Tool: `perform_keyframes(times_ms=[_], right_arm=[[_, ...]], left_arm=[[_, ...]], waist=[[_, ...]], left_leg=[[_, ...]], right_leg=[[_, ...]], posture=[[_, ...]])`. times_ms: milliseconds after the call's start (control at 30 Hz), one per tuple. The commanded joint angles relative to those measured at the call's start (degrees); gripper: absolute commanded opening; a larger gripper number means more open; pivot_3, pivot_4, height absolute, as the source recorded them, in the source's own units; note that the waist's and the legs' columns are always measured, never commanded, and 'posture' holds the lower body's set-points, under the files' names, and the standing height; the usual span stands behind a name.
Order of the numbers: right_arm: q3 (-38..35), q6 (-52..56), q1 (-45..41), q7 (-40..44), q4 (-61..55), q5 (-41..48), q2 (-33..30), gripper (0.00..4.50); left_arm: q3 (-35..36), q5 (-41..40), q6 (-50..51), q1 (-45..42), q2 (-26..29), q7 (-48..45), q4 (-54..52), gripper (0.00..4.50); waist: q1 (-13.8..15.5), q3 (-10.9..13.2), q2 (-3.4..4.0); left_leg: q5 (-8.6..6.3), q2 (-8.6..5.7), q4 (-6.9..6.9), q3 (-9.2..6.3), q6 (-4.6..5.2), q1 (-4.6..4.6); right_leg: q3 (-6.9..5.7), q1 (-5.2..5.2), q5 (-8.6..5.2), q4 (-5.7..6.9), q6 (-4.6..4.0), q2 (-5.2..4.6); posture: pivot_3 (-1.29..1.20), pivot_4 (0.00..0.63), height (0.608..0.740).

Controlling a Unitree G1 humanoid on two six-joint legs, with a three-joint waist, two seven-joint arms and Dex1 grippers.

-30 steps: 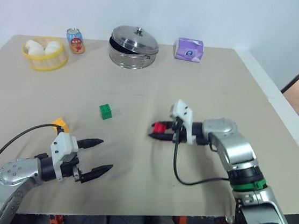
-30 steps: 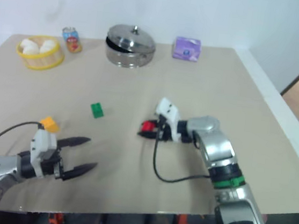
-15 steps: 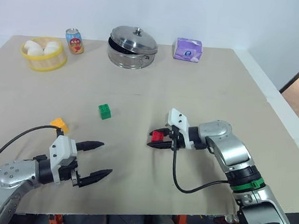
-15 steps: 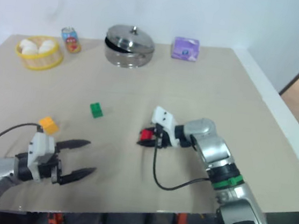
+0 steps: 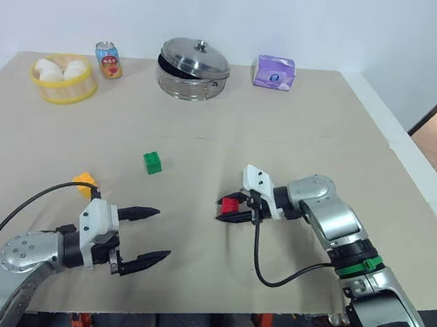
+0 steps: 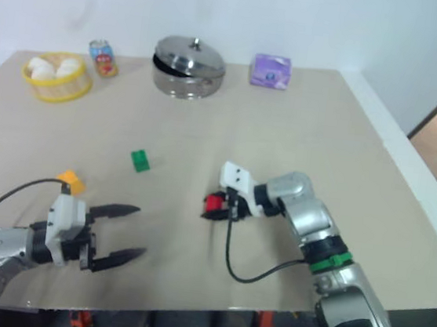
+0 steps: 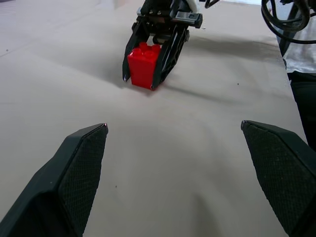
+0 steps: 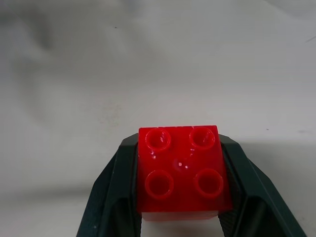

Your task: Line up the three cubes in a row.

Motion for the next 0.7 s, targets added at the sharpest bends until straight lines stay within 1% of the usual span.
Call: perform_keyframes(times_ms=[33, 67, 100, 133, 167, 200, 233, 267, 467, 500, 567, 633, 700], right_arm=[[-0.28, -0.43, -1.22, 1.76, -0.33, 1.18, 0.41, 1.8], [-0.37, -0.7, -1.21, 2.06, -0.29, 1.3, 0.4, 2.31], [-0.47, -1.3, -1.14, 2.45, -0.33, 1.37, 0.26, 2.34], [-0.68, -1.65, -1.07, 2.68, -0.44, 1.53, 0.2, 3.0], [-1.18, -1.55, -1.0, 3.01, -0.75, 2.13, 0.21, 3.07], [-1.69, -1.6, -0.96, 3.16, -1.04, 2.67, 0.27, 3.26], [-2.3, -1.83, -0.9, 3.26, -1.41, 3.26, 0.29, 3.99], [-3.17, -2.05, -0.83, 3.28, -1.97, 4.04, 0.25, 4.39], [-9.98, -1.04, -1.16, 1.1, -5.39, 10.36, 0.64, 4.39], [-11.37, -0.65, -1.24, 0.43, -6.24, 11.65, 0.89, 4.39], [-14.53, 4.5, -1.62, -0.99, -8.96, 16.25, 1.4, 4.39], [-16.29, 7.15, -1.33, -2.33, -11.65, 19.06, 1.63, 4.39], [-16.9, 8.01, 1.39, -3.66, -17.07, 20.7, 1.24, 4.39]], left_arm=[[0.39, 0.21, -0.81, -0.45, 0.84, -0.23, -1.67, 4.5], [0.41, 0.24, -0.79, -0.53, 0.88, -0.26, -1.57, 4.5], [0.4, 0.26, -0.74, -0.62, 0.9, -0.26, -1.49, 4.5], [0.39, 0.29, -0.7, -0.66, 0.92, -0.25, -1.44, 4.5], [0.38, 0.35, -0.68, -0.72, 0.91, -0.23, -1.38, 4.5], [0.39, 0.38, -0.64, -0.78, 0.9, -0.19, -1.33, 4.5], [0.45, 0.36, -0.47, -0.88, 0.8, 0.06, -1.29, 4.5], [0.57, 0.3, -0.23, -1.07, 0.65, 0.41, -1.22, 4.5], [1.93, -0.34, 1.56, -1.98, -0.51, 3.53, -0.23, 4.5], [2.29, -0.47, 2.16, -2.38, -0.87, 4.72, 0.06, 4.5], [2.87, -0.27, 3.19, -3.45, -1.5, 7.26, 0.79, 4.5], [3.16, 0.49, 3.66, -4.44, -2.13, 9.36, 1.28, 4.5], [3.94, 1.31, 5.77, -7.17, -4.13, 14.95, 2.24, 4.5]], waist=[[0.0, 0.0, 0.0], [0.0, 0.0, 0.0], [0.0, 0.0, 0.0], [0.0, 0.0, 0.0], [0.0, 0.0, 0.0], [0.0, 0.0, 0.0], [0.0, 0.0, 0.0], [0.0, 0.0, 0.0], [0.0, 0.0, 0.0], [0.01, 0.0, 0.0], [0.01, 0.0, 0.01], [0.01, 0.0, 0.01], [0.02, 0.0, 0.01]], left_leg=[[0.0, 0.0, 0.0, 0.0, 0.0, 0.0], [0.0, 0.0, 0.0, 0.0, 0.0, 0.0], [0.0, 0.0, 0.0, 0.0, 0.0, 0.0], [0.0, 0.0, 0.0, 0.0, 0.0, 0.0], [0.0, 0.0, 0.0, 0.0, 0.0, 0.0], [0.0, 0.0, 0.0, 0.0, 0.0, 0.0], [0.0, 0.0, 0.0, 0.0, 0.0, 0.0], [0.0, 0.0, 0.0, 0.0, 0.0, 0.0], [0.0, 0.01, 0.0, 0.0, 0.0, 0.0], [0.0, 0.01, 0.0, 0.0, -0.01, 0.0], [0.0, 0.02, 0.0, 0.0, -0.01, 0.01], [0.0, 0.04, 0.0, -0.01, -0.01, 0.01], [0.0, 0.05, 0.0, -0.02, 0.0, 0.01]], right_leg=[[0.0, 0.0, 0.0, 0.0, 0.0, 0.0], [0.0, 0.0, 0.0, 0.0, 0.0, 0.0], [0.0, 0.0, 0.0, 0.0, 0.0, 0.0], [0.0, 0.0, 0.0, 0.0, 0.0, 0.0], [0.0, 0.0, 0.0, 0.0, 0.0, 0.0], [0.0, 0.0, 0.0, 0.0, 0.0, 0.0], [0.0, 0.0, 0.0, 0.0, 0.0, 0.0], [0.01, 0.0, 0.0, 0.0, 0.0, 0.0], [0.01, 0.01, 0.0, 0.0, 0.0, 0.01], [0.01, 0.0, 0.0, 0.0, 0.0, 0.01], [0.01, 0.0, 0.0, 0.0, 0.0, 0.03], [0.01, 0.0, 0.01, 0.0, -0.01, 0.06], [0.02, 0.02, 0.02, 0.0, -0.02, 0.07]], posture=[[0.0, 0.15, 0.74], [0.0, 0.15, 0.74], [0.0, 0.15, 0.74], [0.0, 0.15, 0.74], [0.0, 0.15, 0.74], [0.0, 0.15, 0.74], [0.0, 0.15, 0.74], [0.0, 0.15, 0.74], [0.0, 0.15, 0.74], [0.0, 0.15, 0.74], [0.0, 0.15, 0.74], [0.0, 0.15, 0.74], [0.0, 0.15, 0.74]])
